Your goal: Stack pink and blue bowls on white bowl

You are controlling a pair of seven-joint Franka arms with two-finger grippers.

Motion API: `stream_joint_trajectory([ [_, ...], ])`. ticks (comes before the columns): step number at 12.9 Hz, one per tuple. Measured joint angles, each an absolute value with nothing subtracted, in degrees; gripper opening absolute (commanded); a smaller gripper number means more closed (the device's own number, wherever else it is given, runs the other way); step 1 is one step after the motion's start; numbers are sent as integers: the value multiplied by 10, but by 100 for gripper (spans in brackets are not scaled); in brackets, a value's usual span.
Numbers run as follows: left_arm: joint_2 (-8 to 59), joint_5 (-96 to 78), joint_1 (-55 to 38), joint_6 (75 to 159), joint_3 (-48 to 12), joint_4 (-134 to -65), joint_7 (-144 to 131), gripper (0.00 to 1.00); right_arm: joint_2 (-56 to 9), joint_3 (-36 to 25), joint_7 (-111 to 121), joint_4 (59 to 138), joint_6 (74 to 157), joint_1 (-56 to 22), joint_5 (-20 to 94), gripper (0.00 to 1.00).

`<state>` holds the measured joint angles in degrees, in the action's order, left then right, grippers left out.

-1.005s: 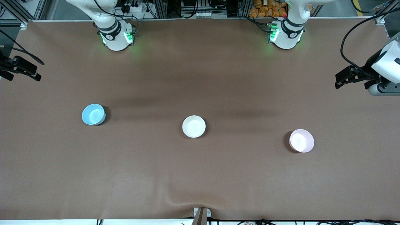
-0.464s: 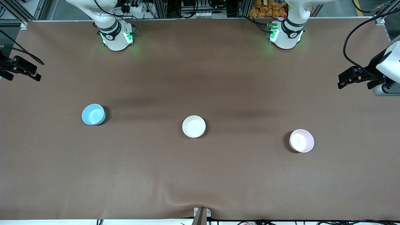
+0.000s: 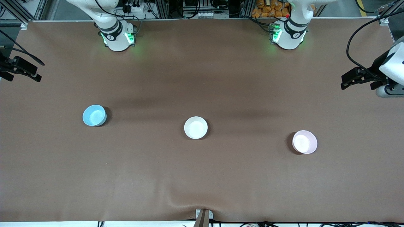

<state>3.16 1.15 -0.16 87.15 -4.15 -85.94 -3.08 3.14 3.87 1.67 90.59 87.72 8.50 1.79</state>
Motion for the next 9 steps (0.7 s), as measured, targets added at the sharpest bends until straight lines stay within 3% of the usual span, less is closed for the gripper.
stream_joint_trajectory([
  [9, 32, 12, -2, 871, -41, -866, -31, 100, 31, 39, 17, 906, 877, 88, 18, 100],
])
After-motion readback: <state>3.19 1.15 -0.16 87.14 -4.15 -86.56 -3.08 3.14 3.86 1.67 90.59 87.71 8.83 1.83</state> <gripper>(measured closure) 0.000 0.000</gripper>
